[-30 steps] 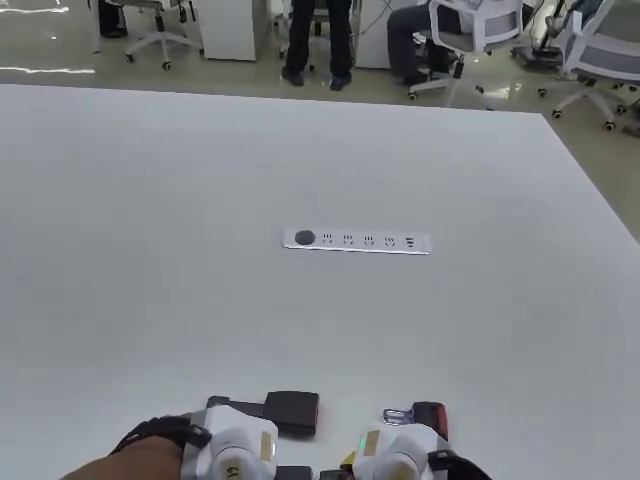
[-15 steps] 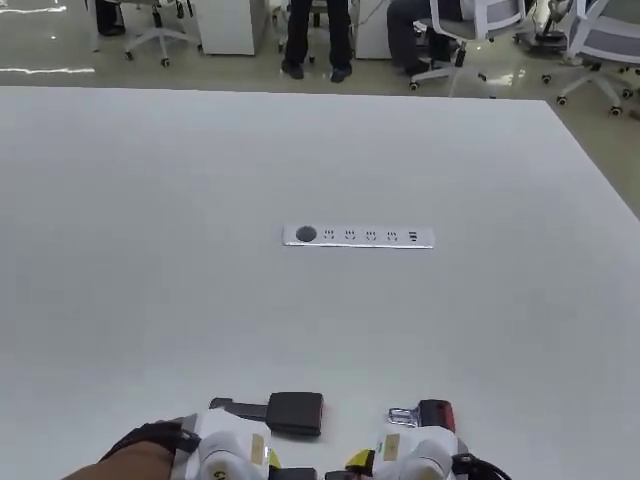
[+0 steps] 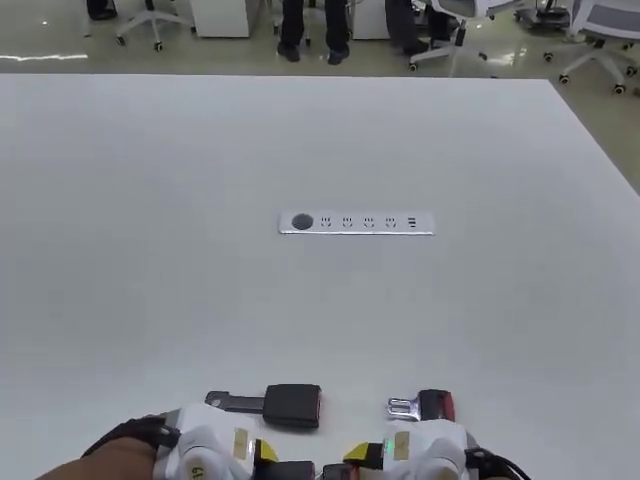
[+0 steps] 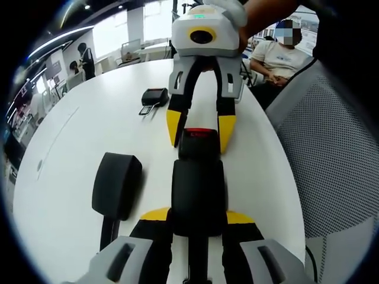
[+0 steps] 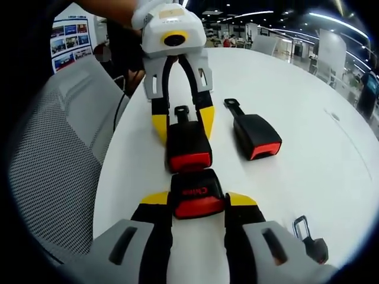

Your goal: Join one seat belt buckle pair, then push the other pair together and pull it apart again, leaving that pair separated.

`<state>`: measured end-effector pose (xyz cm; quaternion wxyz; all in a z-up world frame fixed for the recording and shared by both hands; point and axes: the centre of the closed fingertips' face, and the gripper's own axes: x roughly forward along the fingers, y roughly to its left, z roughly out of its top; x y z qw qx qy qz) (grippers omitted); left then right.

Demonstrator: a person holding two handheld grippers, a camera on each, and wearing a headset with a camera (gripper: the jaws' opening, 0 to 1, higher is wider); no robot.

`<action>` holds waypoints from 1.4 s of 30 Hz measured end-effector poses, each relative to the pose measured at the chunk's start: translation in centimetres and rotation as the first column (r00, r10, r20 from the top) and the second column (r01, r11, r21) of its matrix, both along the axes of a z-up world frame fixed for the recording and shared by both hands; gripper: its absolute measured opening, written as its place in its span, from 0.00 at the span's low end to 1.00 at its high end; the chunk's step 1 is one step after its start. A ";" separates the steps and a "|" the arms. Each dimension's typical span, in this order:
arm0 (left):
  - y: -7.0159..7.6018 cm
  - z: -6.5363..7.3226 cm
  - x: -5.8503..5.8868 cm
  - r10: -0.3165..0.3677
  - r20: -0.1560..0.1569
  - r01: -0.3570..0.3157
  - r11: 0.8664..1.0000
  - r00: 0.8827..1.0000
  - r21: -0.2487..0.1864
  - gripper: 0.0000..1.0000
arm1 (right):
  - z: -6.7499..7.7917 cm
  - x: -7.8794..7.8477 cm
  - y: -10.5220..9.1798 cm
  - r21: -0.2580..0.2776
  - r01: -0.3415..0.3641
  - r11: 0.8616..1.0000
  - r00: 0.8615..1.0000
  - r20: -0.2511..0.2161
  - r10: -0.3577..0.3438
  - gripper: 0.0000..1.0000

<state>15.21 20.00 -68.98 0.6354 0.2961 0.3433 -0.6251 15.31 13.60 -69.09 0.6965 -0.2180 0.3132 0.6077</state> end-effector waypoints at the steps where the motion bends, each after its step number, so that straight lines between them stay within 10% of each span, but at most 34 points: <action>1: 0.0 0.0 0.0 -0.002 -0.002 0.002 1.000 1.000 -0.001 0.33 | 0.0 0.0 0.0 0.003 -0.003 1.000 1.000 0.002 0.003 0.31; 24: 0.3 -0.2 -0.2 -0.006 -0.002 0.006 0.999 1.000 -0.038 0.32 | 1.2 -0.5 0.0 0.063 -0.001 0.998 1.000 0.031 -0.001 0.31; 42: 0.0 -0.2 -0.5 0.004 0.011 -0.005 0.998 1.000 0.061 0.33 | 0.6 -0.5 0.0 -0.029 0.031 0.999 0.997 0.067 -0.029 0.35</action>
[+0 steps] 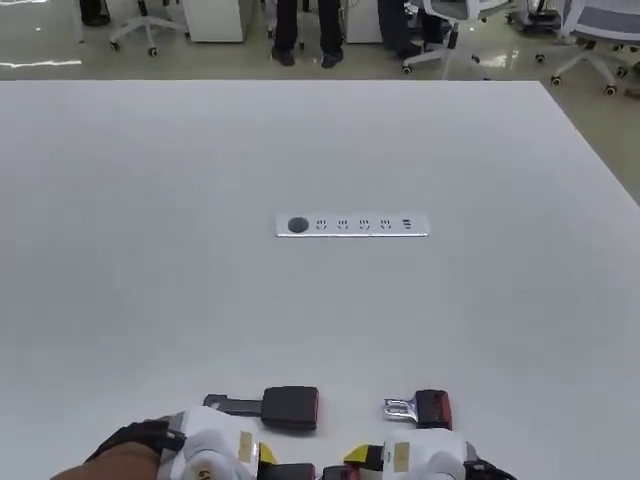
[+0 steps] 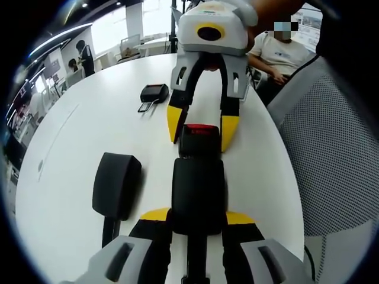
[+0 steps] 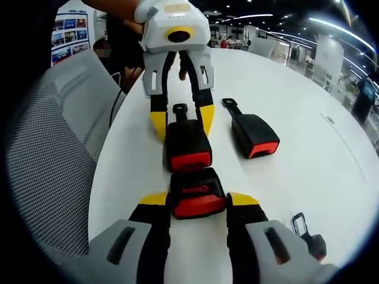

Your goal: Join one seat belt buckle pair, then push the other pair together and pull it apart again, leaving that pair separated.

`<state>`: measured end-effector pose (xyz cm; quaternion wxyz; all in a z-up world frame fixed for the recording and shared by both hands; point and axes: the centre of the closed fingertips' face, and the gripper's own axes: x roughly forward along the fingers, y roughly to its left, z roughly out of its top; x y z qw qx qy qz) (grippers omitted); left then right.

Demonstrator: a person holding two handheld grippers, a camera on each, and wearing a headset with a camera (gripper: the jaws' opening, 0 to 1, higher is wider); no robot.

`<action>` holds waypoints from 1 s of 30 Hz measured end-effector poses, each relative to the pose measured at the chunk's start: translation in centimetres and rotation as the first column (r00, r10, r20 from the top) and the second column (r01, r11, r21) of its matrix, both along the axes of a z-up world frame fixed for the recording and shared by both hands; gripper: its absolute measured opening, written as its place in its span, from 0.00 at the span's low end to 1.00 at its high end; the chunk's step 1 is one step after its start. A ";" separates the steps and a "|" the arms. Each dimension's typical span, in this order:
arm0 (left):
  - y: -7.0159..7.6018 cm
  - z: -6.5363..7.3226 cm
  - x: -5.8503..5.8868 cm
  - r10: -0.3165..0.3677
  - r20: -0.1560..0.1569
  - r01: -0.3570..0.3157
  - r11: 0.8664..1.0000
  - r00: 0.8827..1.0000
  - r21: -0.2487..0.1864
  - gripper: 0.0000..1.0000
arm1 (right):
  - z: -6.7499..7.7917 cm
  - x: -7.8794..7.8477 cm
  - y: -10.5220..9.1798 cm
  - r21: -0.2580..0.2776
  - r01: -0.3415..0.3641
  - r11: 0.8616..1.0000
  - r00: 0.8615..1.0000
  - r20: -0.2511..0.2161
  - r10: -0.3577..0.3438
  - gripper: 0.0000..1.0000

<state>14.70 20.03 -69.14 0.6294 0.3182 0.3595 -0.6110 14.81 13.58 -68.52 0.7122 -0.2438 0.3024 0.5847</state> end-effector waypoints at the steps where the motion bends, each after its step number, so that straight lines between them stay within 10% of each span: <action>1: 0.0 0.0 0.0 0.001 0.004 -0.001 1.000 1.000 0.005 0.34 | 0.0 -0.2 0.0 -0.001 -0.010 1.000 1.000 0.005 0.010 0.36; 5: 0.4 0.0 1.4 0.124 0.021 -0.124 0.992 0.992 0.021 0.49 | 0.7 -0.3 0.2 0.037 0.010 0.999 1.000 -0.001 -0.010 0.55; 10: -0.5 1.2 0.9 0.166 -0.031 -0.167 0.984 0.986 -0.057 0.72 | 1.3 0.5 -0.2 0.073 0.075 0.994 0.997 -0.014 -0.074 0.69; 30: -0.7 5.7 3.9 0.258 0.005 -0.254 0.953 0.966 -0.166 0.81 | 4.8 5.1 -4.1 0.110 0.163 0.981 0.984 0.055 -0.169 0.73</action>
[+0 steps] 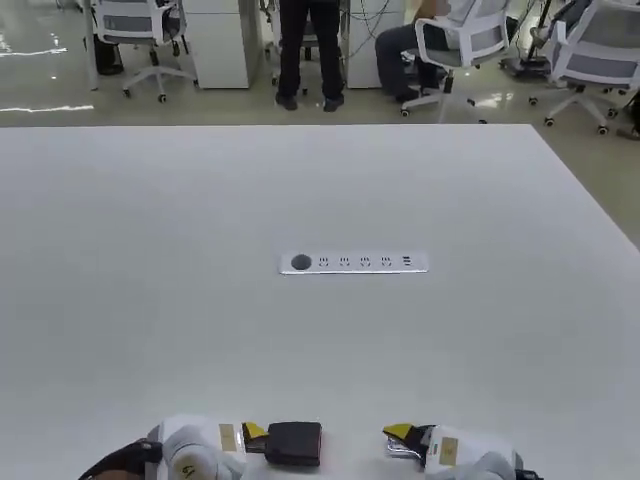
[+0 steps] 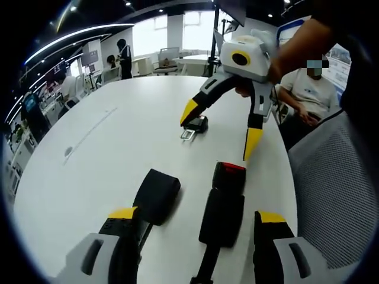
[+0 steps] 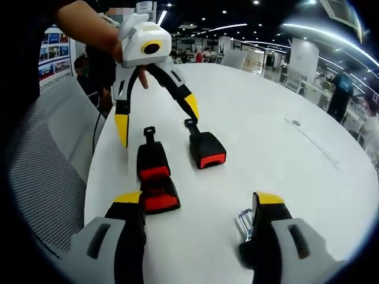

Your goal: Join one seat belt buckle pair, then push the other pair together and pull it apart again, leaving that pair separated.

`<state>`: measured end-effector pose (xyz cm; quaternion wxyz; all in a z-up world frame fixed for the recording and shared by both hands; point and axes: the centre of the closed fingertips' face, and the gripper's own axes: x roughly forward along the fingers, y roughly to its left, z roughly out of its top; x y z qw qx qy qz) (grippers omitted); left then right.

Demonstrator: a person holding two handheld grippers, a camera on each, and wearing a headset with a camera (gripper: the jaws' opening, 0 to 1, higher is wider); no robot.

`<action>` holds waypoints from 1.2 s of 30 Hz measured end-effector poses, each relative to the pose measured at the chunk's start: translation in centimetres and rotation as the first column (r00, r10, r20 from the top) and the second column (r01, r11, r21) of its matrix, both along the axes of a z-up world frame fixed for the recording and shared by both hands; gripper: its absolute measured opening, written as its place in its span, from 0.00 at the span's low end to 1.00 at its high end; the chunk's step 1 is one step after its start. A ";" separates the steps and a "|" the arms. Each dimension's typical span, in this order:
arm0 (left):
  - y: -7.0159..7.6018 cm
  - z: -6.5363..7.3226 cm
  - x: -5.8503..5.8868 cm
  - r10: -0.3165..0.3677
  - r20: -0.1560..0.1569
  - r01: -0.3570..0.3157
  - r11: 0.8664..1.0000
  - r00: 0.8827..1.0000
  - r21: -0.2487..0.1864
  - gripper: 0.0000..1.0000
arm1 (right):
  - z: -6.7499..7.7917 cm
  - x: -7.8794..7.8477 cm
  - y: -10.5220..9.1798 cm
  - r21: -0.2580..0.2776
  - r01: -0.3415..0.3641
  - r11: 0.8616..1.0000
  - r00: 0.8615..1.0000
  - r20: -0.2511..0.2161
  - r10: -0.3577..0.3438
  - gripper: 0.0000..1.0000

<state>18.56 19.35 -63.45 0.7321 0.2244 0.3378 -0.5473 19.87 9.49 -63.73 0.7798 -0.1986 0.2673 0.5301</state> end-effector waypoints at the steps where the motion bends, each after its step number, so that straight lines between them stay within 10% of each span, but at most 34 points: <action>1: 0.0 0.1 0.2 0.001 0.003 -0.001 1.000 1.000 0.000 0.81 | 0.1 0.3 -0.4 -0.002 0.004 1.000 1.000 0.002 -0.004 0.74; 21: 0.1 0.1 4.5 -0.010 0.040 0.009 1.000 0.999 0.006 0.81 | -0.2 4.7 -7.4 -0.051 0.048 0.998 0.998 -0.025 -0.050 0.74; 36: -0.9 -2.8 6.1 -0.069 0.002 0.069 0.997 0.998 0.045 0.74 | -3.4 4.5 -8.1 -0.079 0.003 0.997 0.990 -0.144 -0.014 0.68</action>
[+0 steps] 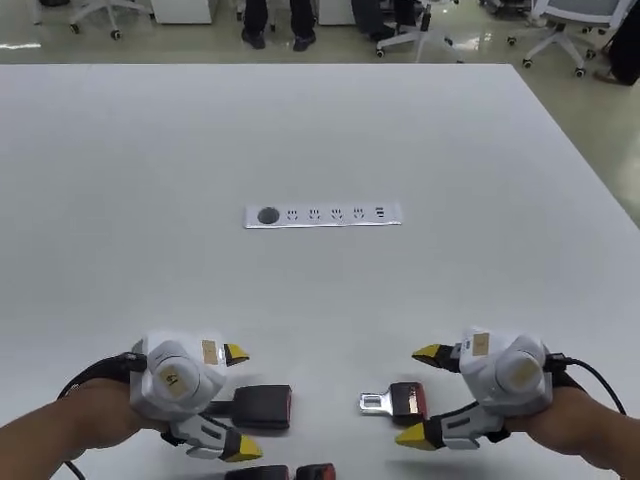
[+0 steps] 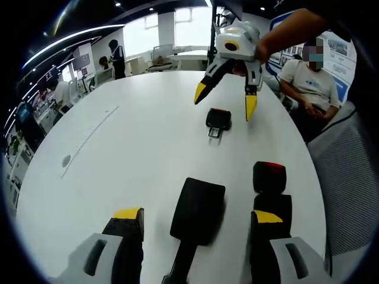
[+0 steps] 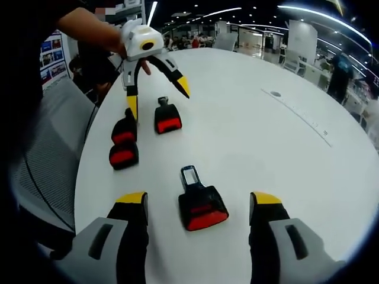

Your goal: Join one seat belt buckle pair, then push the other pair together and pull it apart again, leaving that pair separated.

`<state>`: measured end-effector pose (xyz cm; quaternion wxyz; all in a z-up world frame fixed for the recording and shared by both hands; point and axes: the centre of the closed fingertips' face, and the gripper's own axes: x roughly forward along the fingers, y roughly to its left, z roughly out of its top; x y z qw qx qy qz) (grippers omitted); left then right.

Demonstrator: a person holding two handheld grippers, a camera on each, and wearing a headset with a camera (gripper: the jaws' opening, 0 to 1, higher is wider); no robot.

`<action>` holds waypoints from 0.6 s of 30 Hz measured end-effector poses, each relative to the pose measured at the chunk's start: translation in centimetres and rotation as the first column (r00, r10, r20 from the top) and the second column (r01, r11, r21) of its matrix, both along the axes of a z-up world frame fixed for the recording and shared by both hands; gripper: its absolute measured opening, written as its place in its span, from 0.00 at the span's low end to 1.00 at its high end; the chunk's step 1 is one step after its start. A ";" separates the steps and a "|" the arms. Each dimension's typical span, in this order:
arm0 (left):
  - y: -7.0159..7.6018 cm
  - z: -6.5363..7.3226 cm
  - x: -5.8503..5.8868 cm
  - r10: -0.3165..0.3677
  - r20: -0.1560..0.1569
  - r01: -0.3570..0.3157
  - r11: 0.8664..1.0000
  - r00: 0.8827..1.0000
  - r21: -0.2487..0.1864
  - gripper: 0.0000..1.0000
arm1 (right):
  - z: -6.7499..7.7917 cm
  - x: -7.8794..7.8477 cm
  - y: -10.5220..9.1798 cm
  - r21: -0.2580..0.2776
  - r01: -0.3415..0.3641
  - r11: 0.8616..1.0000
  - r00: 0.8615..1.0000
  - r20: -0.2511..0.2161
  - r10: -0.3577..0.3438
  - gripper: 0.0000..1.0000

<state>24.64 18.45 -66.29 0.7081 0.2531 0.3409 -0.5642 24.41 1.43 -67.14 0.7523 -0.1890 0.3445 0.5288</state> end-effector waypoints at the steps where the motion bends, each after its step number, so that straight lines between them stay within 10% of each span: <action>1: 0.0 -0.2 0.0 -0.005 -0.002 0.005 1.000 1.000 0.001 0.73 | -0.5 -0.1 -0.1 -0.007 -0.009 1.000 1.000 -0.007 0.009 0.68; 18: 0.1 -2.5 0.3 -0.041 -0.017 0.041 0.999 0.999 0.025 0.63 | -2.1 0.1 -0.4 -0.055 -0.068 0.996 0.996 -0.060 0.065 0.49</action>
